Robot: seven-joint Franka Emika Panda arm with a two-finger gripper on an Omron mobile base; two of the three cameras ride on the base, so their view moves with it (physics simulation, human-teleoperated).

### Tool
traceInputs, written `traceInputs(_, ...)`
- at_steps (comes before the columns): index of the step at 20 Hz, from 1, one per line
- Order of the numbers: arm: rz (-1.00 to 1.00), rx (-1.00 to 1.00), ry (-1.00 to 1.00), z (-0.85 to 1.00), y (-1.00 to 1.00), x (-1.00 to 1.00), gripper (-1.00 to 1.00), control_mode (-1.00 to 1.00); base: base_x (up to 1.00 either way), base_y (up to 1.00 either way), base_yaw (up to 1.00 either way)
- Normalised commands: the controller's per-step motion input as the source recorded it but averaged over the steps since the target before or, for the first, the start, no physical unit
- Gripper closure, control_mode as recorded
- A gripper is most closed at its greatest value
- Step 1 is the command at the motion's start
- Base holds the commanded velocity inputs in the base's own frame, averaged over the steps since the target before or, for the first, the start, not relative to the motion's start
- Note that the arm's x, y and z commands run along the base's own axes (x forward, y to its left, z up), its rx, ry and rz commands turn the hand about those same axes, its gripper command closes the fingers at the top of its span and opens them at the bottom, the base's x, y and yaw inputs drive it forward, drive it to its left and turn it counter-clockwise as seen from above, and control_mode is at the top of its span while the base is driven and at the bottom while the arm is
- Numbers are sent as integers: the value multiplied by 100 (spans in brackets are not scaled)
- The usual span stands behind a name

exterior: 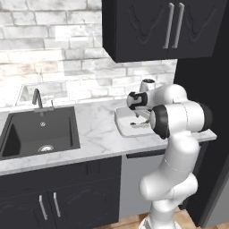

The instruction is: Take the eggplant and squash out of the freezer and place them in the tupperware container on the counter. Then put the tupperware containing the vegetables back in the freezer.

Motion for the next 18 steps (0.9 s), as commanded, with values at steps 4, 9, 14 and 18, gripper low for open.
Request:
traceInputs(4, 0, 0, -12, 7, 0, -2, -100, -100, 0, 0, 0)
traceInputs(9, 0, 0, -16, 36, 5, -39, -100, -100, 0, 0, 0)
traceInputs(14, 0, 0, -13, 54, 2, -57, -100, -100, 0, 0, 0)
traceInputs(18, 3, -4, -10, 64, 0, -91, -100, -100, 0, 0, 0)
